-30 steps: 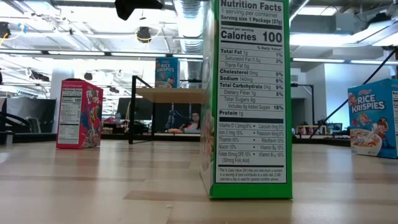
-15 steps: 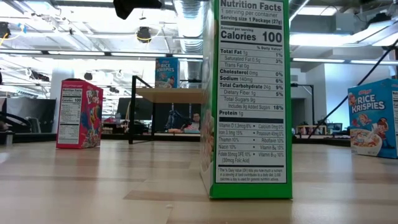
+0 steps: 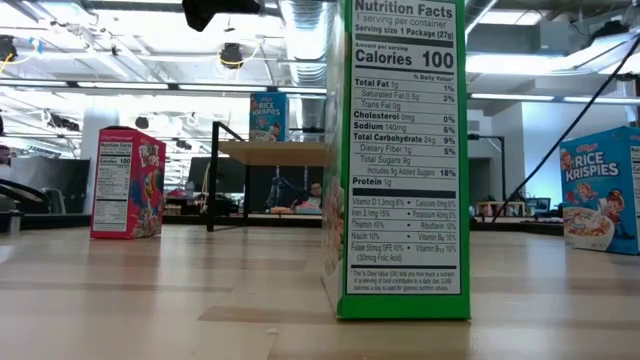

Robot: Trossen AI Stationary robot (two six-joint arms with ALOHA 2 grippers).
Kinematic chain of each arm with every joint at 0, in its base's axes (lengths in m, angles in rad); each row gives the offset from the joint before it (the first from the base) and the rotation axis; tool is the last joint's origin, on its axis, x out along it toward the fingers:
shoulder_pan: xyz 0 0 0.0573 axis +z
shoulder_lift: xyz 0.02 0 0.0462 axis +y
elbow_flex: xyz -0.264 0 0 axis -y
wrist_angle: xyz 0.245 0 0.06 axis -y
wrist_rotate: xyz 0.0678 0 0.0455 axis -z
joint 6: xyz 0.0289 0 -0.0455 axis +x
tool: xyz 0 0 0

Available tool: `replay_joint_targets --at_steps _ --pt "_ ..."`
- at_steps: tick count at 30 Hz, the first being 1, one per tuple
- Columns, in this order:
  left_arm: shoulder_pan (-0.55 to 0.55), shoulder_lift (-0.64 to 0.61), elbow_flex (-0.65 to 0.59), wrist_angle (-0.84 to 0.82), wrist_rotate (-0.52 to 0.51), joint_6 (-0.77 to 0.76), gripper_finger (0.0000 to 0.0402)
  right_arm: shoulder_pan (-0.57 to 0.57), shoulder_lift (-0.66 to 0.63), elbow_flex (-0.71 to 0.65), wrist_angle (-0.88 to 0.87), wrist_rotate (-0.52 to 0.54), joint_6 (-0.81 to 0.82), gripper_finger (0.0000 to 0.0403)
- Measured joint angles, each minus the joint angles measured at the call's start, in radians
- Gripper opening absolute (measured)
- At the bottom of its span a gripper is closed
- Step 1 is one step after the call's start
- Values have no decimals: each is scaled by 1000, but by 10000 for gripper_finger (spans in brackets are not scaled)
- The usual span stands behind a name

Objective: Stack cereal on shelf
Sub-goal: Put the bottom right green cereal box on the shelf

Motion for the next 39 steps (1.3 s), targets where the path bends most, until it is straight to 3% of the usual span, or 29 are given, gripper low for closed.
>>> replay_joint_targets --at_steps 9,23,39 --pt "0 0 0 0 0 -5 203 117 70 2 -55 -31 188 265" --pt "0 0 0 0 0 -22 203 147 190 0 -1 -79 197 265" --pt "0 0 0 0 -1 -15 203 189 195 0 -2 -82 304 265"
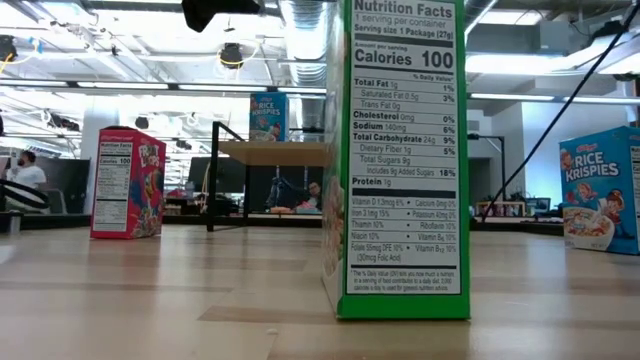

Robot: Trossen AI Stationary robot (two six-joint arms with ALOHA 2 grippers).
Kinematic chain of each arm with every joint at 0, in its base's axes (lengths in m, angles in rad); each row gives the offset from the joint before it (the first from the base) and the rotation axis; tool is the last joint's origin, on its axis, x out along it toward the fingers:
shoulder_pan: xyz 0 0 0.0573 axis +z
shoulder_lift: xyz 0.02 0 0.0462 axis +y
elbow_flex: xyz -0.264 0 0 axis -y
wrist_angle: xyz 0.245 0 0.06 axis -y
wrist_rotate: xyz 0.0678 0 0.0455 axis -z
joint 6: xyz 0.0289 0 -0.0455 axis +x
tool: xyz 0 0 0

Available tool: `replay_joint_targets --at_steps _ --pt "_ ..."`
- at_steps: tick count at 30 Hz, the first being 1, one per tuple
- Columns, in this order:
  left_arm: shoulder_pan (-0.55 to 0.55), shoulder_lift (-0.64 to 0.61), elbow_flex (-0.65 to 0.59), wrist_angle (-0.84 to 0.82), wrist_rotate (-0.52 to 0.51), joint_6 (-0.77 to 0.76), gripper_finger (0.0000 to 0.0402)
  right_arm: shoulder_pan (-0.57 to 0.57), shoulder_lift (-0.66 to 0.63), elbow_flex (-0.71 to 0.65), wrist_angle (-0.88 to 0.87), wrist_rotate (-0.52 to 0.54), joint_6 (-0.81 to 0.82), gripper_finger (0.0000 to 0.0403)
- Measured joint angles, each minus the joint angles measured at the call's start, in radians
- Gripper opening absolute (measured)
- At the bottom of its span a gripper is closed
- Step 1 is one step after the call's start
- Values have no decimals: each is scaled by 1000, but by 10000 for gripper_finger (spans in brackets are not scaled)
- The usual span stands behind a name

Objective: Stack cereal on shelf
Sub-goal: Put the bottom right green cereal box on the shelf

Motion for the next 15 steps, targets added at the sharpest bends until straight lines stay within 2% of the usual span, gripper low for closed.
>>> replay_joint_targets --at_steps 15 --pt "0 0 0 0 0 -1 203 17 0 0 -7 1 14 265"
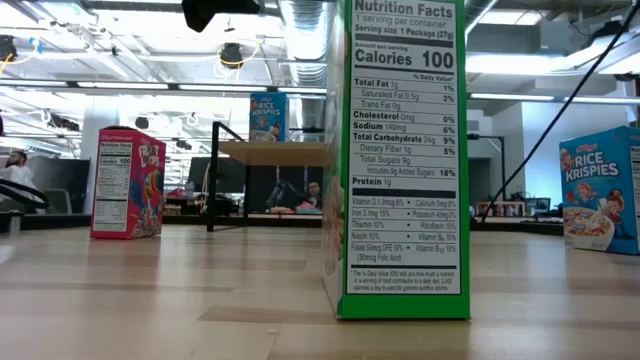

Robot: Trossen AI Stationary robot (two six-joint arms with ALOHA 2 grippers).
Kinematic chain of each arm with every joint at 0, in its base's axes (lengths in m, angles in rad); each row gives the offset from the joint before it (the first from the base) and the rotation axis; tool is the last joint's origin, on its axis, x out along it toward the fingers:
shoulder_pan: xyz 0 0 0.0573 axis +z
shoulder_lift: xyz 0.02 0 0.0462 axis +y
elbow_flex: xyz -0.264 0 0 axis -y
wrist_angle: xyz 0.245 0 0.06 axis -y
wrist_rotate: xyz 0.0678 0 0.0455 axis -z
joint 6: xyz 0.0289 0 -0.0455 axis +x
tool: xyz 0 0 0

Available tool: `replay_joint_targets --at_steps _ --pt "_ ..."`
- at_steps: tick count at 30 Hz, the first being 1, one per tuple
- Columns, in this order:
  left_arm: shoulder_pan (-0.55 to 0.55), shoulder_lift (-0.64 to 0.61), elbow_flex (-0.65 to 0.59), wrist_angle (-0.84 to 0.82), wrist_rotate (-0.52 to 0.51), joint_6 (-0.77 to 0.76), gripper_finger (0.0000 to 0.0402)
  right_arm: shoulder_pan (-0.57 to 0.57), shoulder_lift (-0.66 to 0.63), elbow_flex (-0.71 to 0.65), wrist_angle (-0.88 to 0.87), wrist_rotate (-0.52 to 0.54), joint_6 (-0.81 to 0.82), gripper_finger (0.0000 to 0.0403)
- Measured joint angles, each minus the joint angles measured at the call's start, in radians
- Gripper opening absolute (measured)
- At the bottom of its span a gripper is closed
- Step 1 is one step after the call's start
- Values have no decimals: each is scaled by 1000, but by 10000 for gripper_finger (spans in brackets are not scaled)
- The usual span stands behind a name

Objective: Stack cereal on shelf
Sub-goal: Put the bottom right green cereal box on the shelf

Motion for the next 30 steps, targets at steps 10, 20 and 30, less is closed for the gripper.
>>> replay_joint_targets --at_steps 10,20,30 --pt "0 0 0 0 -1 -3 203 0 0 0 6 1 -78 265" --pt "0 0 0 0 -29 21 203 -18 0 0 -5 -1 -150 265" --pt "0 0 0 0 -30 27 203 -22 0 0 -15 -3 -149 265"
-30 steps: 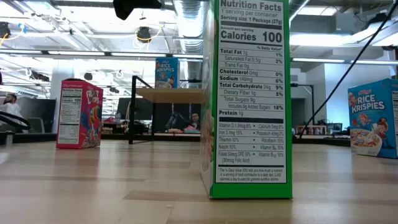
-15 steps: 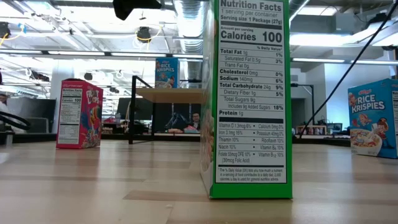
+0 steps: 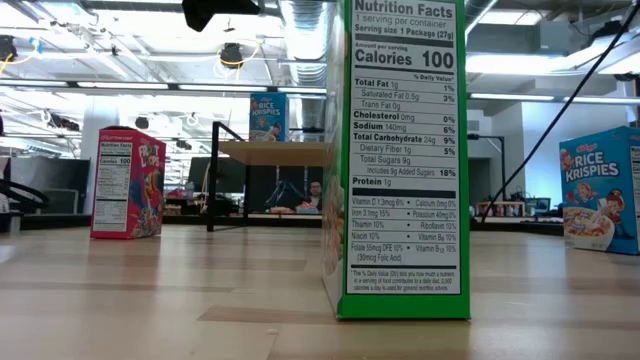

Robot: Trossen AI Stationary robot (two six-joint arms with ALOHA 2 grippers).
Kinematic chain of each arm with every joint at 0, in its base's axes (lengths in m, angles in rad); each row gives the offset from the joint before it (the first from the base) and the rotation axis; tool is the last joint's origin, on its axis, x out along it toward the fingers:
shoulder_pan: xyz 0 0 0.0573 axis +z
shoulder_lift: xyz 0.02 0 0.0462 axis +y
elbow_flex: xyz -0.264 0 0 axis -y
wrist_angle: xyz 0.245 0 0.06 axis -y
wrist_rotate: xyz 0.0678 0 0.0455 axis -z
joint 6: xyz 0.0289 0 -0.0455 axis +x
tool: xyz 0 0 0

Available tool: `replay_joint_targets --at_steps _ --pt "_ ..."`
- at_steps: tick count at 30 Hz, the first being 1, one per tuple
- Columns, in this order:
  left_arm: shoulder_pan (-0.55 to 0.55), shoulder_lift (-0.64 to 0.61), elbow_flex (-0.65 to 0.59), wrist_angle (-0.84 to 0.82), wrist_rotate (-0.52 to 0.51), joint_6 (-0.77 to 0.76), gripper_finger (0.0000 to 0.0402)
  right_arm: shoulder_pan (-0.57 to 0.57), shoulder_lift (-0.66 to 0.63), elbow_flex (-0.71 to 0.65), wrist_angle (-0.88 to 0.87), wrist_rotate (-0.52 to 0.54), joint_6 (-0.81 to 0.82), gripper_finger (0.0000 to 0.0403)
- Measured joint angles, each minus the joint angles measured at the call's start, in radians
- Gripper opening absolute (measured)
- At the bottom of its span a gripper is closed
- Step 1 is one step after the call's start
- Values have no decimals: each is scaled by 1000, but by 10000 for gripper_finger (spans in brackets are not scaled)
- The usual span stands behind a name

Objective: Stack cereal on shelf
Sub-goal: Put the bottom right green cereal box on the shelf

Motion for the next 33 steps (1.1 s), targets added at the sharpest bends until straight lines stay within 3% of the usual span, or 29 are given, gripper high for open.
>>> replay_joint_targets --at_steps 12,19,33 --pt "0 0 0 -3 0 0 203 0 28 0 28 -2 3 265" --pt "0 0 0 -9 0 -5 203 -1 84 0 13 -72 -24 265" --pt "0 0 0 -6 -32 -10 203 -8 78 42 -8 -74 -25 265"
